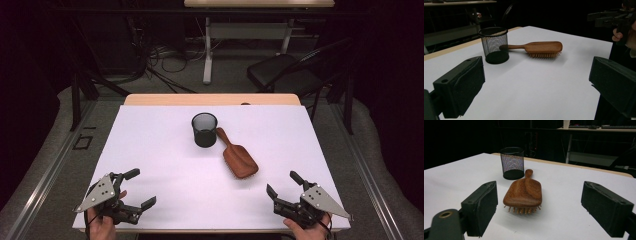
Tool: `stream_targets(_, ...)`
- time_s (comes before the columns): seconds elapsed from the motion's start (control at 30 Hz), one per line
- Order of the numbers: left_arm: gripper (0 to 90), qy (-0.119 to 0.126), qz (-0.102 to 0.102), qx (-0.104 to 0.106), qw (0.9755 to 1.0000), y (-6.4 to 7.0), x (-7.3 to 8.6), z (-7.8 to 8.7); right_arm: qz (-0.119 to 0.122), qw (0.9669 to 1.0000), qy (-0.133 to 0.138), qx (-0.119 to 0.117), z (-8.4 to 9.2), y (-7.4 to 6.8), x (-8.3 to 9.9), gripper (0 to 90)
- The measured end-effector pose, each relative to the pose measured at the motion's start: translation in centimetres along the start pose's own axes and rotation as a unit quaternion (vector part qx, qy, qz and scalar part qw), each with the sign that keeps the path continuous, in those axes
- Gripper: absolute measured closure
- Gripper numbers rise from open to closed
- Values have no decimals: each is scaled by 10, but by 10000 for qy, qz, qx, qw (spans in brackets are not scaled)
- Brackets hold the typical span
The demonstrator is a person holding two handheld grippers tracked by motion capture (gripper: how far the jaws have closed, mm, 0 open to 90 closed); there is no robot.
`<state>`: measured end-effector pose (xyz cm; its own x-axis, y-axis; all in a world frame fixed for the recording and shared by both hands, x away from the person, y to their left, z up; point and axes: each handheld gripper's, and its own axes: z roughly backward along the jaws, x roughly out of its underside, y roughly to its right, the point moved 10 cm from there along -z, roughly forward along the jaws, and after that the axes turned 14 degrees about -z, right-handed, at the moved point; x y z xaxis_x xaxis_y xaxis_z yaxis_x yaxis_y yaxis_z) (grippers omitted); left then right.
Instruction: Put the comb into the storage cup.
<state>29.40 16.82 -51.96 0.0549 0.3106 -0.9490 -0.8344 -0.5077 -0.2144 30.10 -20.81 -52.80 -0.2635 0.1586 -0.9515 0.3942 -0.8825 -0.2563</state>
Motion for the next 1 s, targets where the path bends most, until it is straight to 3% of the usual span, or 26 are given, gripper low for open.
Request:
stream_targets(0.37,4,-87,68,66,9999,0,6,-2,78,9998,-165,-50,-5,4,2,180)
stream_targets(0.43,4,-86,79,-20,9999,-2,7,-1,87,9997,-211,-80,-7,3,3,195)
stream_targets(0.63,4,90,285,-62,9995,-5,5,3,124,9995,-299,-68,-9,3,4,280)
stream_targets(0.7,4,61,330,-34,9994,-6,7,5,99,9992,-385,41,-11,3,4,322)
stream_targets(0.87,4,49,327,-84,9994,-7,8,5,-149,9977,-665,62,-16,6,2,387)
stream_targets(1.0,4,16,313,-100,9995,-6,8,5,-130,9957,-913,99,-23,11,-2,431)
